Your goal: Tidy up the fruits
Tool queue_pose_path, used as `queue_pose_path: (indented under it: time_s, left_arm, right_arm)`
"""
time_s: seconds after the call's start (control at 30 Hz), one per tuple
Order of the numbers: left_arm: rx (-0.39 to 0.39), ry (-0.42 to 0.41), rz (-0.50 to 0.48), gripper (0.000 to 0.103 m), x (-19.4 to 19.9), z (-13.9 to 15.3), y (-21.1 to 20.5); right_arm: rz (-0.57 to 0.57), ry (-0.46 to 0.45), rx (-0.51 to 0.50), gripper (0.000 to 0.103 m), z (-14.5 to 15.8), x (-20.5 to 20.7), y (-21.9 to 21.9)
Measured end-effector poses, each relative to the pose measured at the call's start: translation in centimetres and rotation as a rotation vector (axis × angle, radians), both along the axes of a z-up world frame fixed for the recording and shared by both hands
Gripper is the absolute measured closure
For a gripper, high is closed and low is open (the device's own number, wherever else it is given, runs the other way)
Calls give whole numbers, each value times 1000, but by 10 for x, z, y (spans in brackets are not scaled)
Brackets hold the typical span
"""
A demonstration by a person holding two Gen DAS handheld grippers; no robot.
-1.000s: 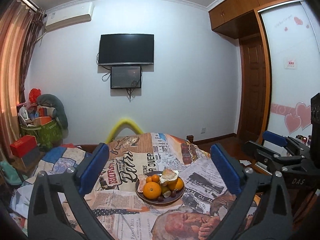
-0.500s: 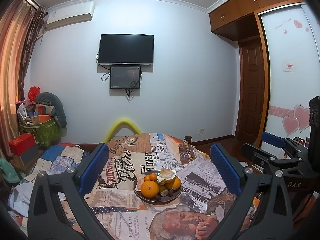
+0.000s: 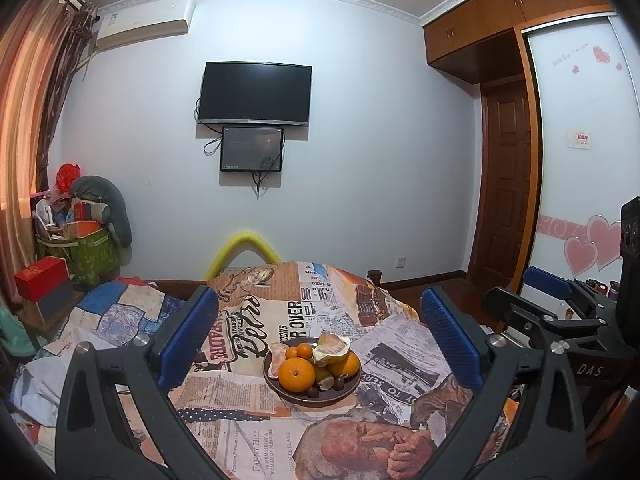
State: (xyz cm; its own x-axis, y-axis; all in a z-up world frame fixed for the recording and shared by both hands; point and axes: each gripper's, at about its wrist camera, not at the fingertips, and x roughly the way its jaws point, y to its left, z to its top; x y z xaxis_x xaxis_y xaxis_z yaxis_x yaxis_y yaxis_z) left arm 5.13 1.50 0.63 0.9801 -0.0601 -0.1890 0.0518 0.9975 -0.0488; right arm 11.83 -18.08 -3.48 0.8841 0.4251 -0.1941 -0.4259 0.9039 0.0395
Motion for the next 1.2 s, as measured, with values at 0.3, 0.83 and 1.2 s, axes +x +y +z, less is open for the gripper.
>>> queue_pose_path:
  time_s: [0.3, 0.83, 1.2]
  left_arm:
    - [10, 1, -4, 0, -1, 0, -2]
    - [16, 10, -28, 0, 1, 0, -3]
    - [10, 25, -37, 0, 4, 0, -2]
  right_arm:
    - [-1, 1, 4, 0, 1, 1, -1]
    - [-1, -3, 5, 0, 4, 0, -1]
    - [0, -4, 4, 0, 5, 0, -1]
